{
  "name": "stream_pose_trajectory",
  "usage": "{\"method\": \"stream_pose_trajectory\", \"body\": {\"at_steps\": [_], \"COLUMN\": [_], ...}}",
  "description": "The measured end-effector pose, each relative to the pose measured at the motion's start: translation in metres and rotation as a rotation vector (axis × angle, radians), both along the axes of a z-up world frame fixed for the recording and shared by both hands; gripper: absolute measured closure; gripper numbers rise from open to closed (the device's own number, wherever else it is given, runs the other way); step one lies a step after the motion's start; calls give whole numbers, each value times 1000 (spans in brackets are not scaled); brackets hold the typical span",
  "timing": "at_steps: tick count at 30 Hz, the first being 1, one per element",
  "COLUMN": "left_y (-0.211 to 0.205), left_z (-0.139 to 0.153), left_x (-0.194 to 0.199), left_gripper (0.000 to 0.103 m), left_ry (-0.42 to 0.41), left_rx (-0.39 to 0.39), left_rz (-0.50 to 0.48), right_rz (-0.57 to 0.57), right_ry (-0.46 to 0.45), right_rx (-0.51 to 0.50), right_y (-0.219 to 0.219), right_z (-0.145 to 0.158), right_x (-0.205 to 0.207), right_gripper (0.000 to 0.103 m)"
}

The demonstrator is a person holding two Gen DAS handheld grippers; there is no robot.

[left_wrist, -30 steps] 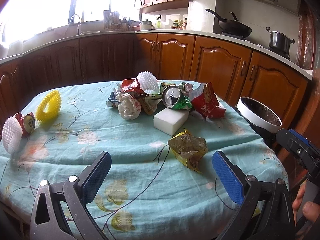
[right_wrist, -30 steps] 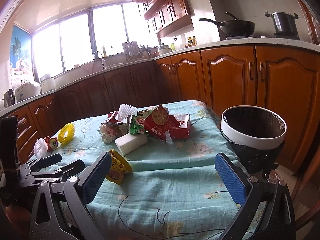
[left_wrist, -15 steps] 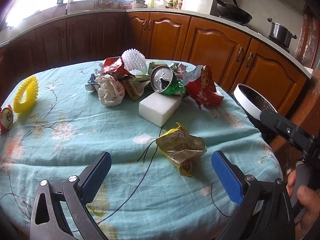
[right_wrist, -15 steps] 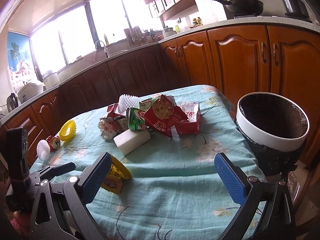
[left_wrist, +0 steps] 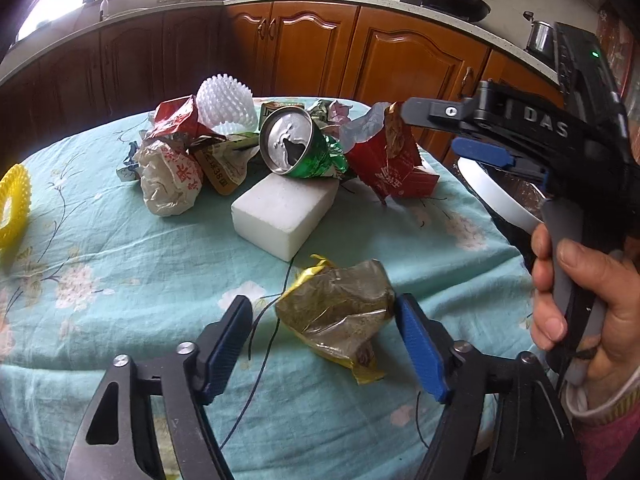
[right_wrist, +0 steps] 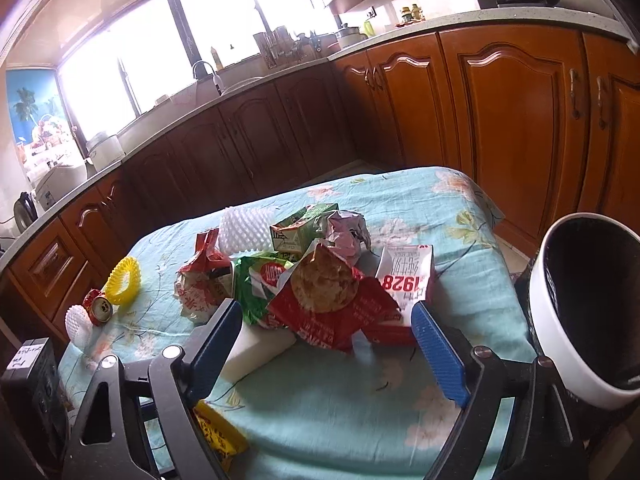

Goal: Collect trash
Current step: 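Grasp the yellow chip wrapper with the left tool while the right tool grasps the red snack bag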

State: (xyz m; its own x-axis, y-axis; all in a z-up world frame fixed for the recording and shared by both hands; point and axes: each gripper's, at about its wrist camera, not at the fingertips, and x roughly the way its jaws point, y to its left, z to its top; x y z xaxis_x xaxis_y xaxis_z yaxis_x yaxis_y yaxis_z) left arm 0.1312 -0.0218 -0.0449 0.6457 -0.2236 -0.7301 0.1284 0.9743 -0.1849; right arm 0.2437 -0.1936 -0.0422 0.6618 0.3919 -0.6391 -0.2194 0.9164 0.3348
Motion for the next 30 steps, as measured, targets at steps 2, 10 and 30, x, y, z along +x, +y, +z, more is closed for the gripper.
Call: {"method": "stream_pose_trajectory", "body": {"at_steps": [2,10,30], "left_y": [-1,14,19], "left_z": [-2,-2,34], "left_x": [6,19,7], "left_gripper": [55,80,89], "left_ry": [8,26,-66], "left_rx": [-1,-78,-88], "left_rz": [-11,-20,-23], "right_rz": [15,54,92], "right_ry": [11,52,12], "right_rx": [-10,-11,4], "right_y": [3,7,-4], "right_z": [-4,-21,-9], "right_x": [13,35,24], "right_gripper": [19,56,48]}}
